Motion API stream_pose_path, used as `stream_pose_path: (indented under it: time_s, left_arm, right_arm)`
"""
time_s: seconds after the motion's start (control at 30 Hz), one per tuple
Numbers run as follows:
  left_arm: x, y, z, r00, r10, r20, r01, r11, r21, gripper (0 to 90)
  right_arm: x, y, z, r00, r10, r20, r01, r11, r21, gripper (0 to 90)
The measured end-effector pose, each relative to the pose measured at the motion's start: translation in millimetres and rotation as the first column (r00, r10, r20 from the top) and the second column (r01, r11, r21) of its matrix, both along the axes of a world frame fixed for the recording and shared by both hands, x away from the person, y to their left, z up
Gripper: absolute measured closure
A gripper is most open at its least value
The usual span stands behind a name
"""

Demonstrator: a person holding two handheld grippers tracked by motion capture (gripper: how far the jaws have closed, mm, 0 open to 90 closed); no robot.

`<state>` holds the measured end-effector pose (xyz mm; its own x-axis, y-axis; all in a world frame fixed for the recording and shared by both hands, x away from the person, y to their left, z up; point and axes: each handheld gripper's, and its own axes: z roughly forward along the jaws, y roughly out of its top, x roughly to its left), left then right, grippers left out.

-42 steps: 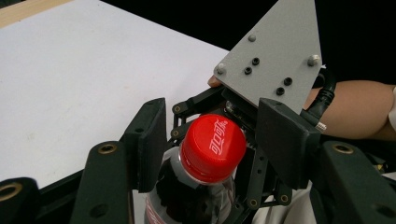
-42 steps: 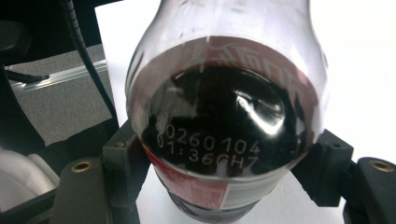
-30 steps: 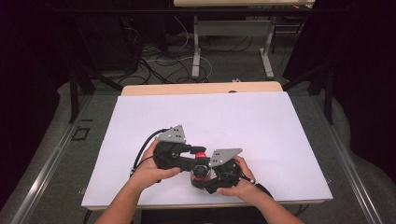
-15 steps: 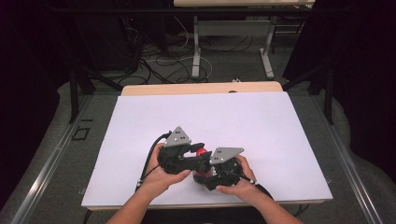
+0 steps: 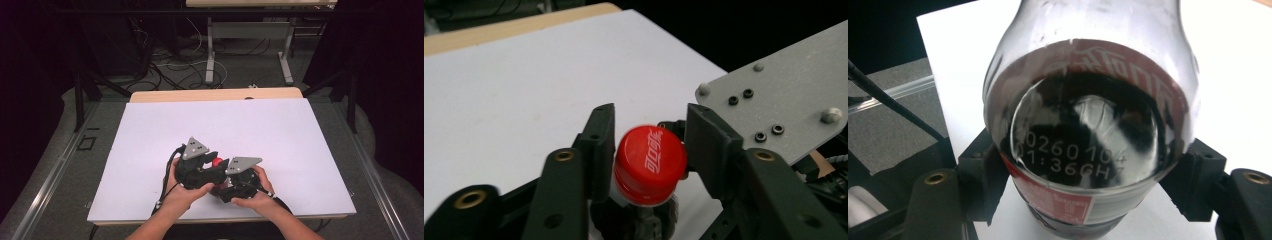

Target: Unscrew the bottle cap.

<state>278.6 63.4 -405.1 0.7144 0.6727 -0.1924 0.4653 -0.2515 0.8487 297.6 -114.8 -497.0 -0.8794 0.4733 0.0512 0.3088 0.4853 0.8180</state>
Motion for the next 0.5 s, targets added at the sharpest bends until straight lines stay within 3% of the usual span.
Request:
stream_pose_path:
  time_s: [0.1,0.17,0.3,0.4,0.5]
  left_arm:
    - [3.0,7.1,3.8,0.9994,-0.034,0.01,0.035,0.9985,-0.044,44.2]
    - [5.6,12.7,7.1,0.9964,-0.078,0.035,0.079,0.9964,-0.031,42.1]
    - [12.1,19.5,9.9,0.98,-0.197,0.024,0.198,0.9802,-0.01,40.0]
    - [17.0,25.0,9.6,0.9525,-0.304,-0.005,0.304,0.9525,0.006,39.8]
    - [23.4,31.0,7.2,0.9112,-0.412,-0.011,0.412,0.9113,-0.01,39.9]
  right_arm:
    - [0.2,0.2,-0.7,1.0,0.002,0.001,-0.002,1.0,0.005,28.6]
    - [-0.3,0.3,-0.3,0.9998,0.017,-0.015,-0.017,0.9999,-0.002,28.6]
    - [-1.9,2.2,-0.9,0.999,0.043,-0.013,-0.043,0.999,0.016,28.6]
    - [-2.9,2.2,-0.1,0.9974,0.073,-0.002,-0.073,0.9972,0.016,28.6]
    - [-3.8,2.6,0.5,0.9947,0.103,-0.005,-0.103,0.9944,0.025,28.6]
